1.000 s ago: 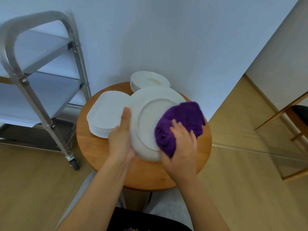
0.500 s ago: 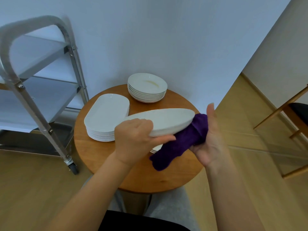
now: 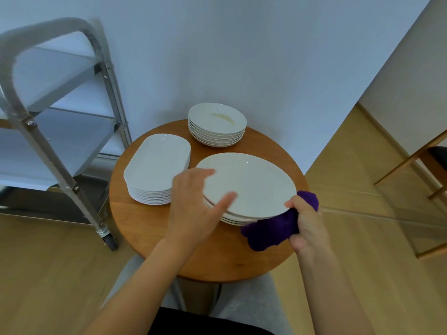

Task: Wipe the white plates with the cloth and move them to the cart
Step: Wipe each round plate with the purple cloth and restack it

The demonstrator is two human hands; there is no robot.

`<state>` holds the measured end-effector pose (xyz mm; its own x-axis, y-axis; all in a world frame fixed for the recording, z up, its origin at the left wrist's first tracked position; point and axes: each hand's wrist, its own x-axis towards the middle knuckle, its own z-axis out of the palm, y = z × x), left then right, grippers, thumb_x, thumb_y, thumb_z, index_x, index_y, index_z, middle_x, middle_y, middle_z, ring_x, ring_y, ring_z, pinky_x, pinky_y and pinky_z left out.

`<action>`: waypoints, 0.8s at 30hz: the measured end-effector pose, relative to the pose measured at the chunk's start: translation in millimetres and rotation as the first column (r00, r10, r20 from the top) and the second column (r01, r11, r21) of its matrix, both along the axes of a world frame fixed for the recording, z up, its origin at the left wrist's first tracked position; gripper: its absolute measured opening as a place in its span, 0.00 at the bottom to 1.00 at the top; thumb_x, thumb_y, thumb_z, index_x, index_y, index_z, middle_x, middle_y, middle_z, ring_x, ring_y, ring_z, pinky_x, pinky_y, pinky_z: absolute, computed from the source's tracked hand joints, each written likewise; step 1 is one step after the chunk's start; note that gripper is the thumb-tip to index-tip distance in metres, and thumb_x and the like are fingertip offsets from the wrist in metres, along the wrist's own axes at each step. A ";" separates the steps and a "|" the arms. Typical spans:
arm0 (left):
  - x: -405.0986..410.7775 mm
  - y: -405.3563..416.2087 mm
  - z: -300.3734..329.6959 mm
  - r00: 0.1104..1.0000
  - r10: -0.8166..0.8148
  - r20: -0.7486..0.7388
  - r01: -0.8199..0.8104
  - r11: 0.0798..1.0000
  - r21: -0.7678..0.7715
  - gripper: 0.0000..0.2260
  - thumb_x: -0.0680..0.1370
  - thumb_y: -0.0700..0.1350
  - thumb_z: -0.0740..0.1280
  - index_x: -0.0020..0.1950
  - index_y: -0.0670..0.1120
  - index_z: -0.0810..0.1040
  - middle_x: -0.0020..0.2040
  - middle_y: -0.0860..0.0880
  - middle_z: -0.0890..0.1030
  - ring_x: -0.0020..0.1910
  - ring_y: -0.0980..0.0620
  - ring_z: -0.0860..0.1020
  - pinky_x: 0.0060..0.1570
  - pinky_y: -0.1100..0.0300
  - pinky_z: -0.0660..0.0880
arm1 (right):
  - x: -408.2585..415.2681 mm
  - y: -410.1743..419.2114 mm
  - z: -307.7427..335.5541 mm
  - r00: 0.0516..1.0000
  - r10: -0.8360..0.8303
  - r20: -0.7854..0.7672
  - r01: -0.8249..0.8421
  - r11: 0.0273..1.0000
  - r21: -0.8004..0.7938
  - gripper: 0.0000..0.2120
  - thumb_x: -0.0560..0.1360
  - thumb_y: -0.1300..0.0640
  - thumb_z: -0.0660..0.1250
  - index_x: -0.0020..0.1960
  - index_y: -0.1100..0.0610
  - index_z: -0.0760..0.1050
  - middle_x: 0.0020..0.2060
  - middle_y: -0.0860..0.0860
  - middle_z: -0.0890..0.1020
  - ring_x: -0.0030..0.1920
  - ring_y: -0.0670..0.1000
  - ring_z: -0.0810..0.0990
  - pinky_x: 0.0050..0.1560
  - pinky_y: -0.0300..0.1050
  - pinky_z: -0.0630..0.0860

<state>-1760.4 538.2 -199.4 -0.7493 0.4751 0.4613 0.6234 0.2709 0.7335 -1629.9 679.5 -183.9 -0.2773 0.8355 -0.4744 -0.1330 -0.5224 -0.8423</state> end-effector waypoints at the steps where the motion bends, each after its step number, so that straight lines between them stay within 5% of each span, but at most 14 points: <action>1: -3.7 -0.9 -1.8 0.971 0.063 0.230 -0.043 0.995 -0.091 0.25 0.72 0.63 0.64 0.61 0.47 0.72 0.55 0.54 0.73 0.55 0.59 0.68 0.51 0.64 0.68 | 1.0 1.6 -2.1 1.000 -0.013 -0.002 0.013 1.000 0.007 0.17 0.66 0.70 0.67 0.51 0.55 0.73 0.46 0.54 0.80 0.43 0.52 0.79 0.35 0.43 0.74; 4: -12.2 2.9 -8.0 0.615 -0.019 0.788 0.175 0.978 -0.112 0.18 0.78 0.57 0.60 0.49 0.43 0.77 0.36 0.50 0.82 0.36 0.54 0.79 0.36 0.60 0.77 | 2.9 4.6 -7.2 1.000 -0.016 0.016 0.015 1.000 0.024 0.17 0.66 0.70 0.67 0.49 0.53 0.73 0.44 0.52 0.80 0.42 0.51 0.79 0.34 0.44 0.74; 6: -13.8 9.1 -13.7 0.529 -0.032 0.848 0.222 0.970 -0.102 0.17 0.81 0.49 0.57 0.38 0.42 0.75 0.23 0.51 0.76 0.22 0.56 0.72 0.26 0.62 0.71 | 2.8 6.3 -10.5 0.999 -0.008 0.037 0.007 0.999 0.039 0.18 0.66 0.70 0.69 0.50 0.53 0.73 0.45 0.53 0.80 0.44 0.52 0.79 0.35 0.45 0.75; 16: -18.4 35.3 -38.8 0.592 0.108 0.799 0.069 0.981 -0.184 0.17 0.80 0.43 0.54 0.35 0.40 0.74 0.27 0.47 0.75 0.25 0.52 0.71 0.25 0.62 0.68 | -1.4 14.2 -16.2 0.996 -0.083 0.017 0.082 0.993 0.080 0.22 0.65 0.68 0.73 0.53 0.49 0.73 0.44 0.51 0.81 0.43 0.51 0.81 0.33 0.43 0.76; 24: -30.7 39.0 -55.0 0.779 0.134 0.612 0.145 0.912 -0.384 0.20 0.78 0.44 0.54 0.30 0.41 0.75 0.24 0.48 0.76 0.25 0.52 0.74 0.28 0.62 0.68 | -15.7 18.6 -22.7 0.998 -0.064 0.006 0.063 0.993 0.105 0.20 0.66 0.68 0.72 0.53 0.52 0.74 0.40 0.49 0.82 0.41 0.50 0.82 0.31 0.40 0.76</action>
